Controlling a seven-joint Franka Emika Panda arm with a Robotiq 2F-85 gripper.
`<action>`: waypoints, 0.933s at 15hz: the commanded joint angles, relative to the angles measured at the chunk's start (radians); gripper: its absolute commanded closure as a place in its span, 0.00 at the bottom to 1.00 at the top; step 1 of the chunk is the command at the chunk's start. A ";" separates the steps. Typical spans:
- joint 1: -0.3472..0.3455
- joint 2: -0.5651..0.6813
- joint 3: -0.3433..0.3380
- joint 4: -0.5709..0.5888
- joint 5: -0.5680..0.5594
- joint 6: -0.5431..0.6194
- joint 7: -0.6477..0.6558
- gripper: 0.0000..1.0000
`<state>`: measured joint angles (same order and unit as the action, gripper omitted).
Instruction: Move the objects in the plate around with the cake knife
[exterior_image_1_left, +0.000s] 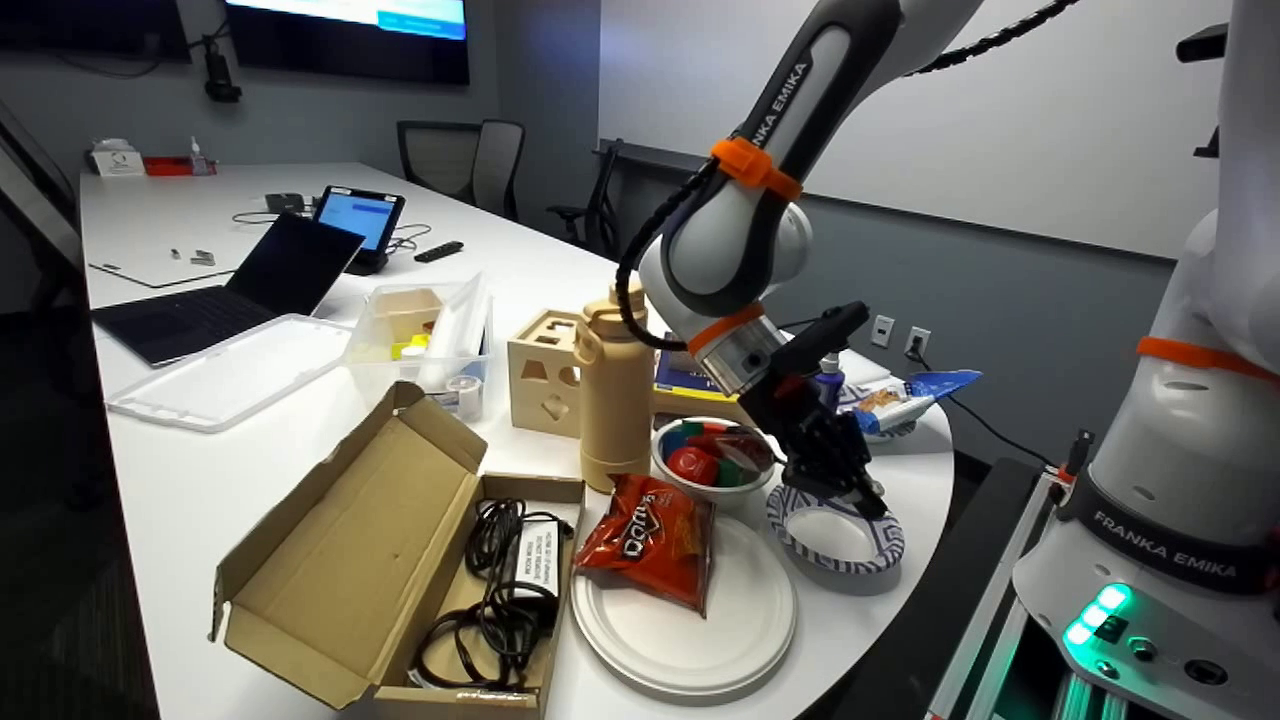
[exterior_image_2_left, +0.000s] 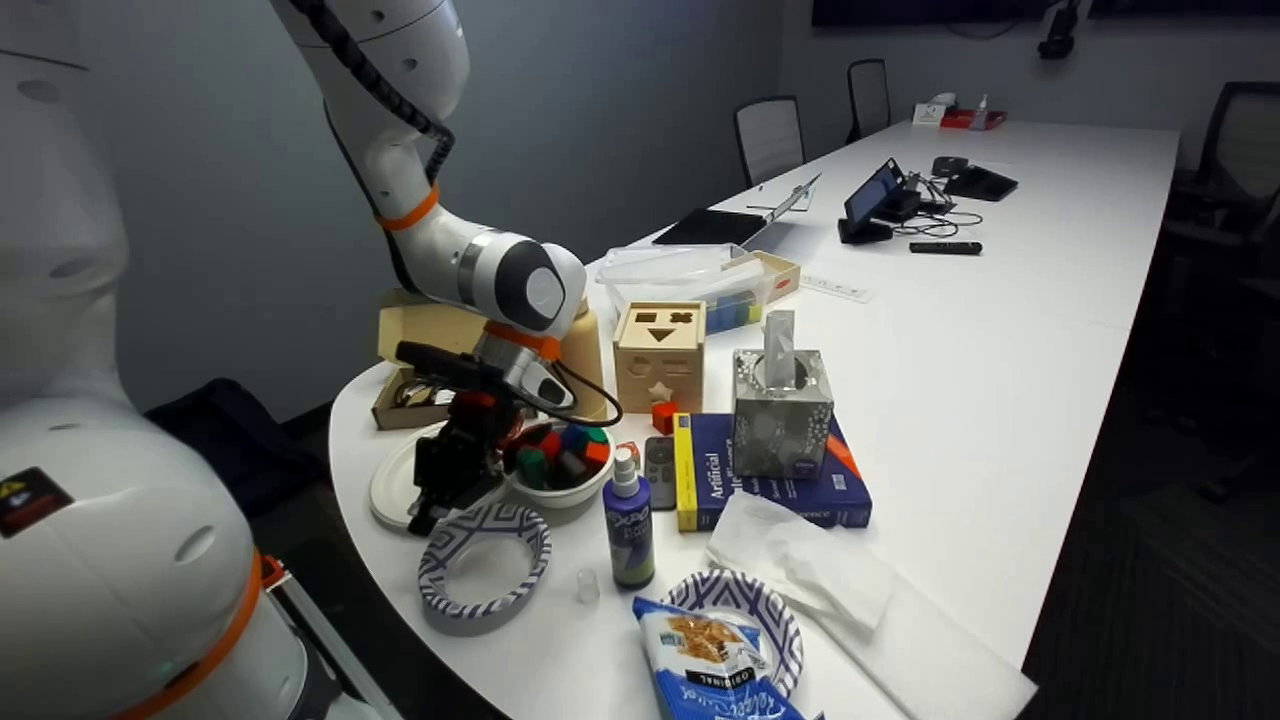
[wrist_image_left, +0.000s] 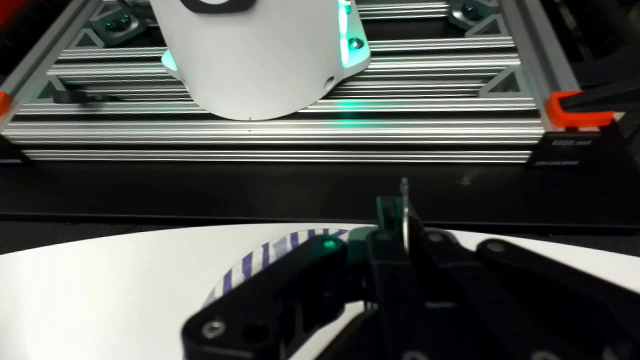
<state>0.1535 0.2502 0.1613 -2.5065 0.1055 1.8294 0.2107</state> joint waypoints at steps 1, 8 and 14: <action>-0.010 -0.012 -0.002 0.012 0.093 0.028 -0.065 0.99; -0.011 -0.094 -0.031 -0.007 0.130 0.105 0.010 0.99; 0.018 -0.065 -0.048 -0.001 -0.064 0.082 0.212 0.99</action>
<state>0.1455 0.1809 0.1261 -2.4975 0.1319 1.9250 0.3322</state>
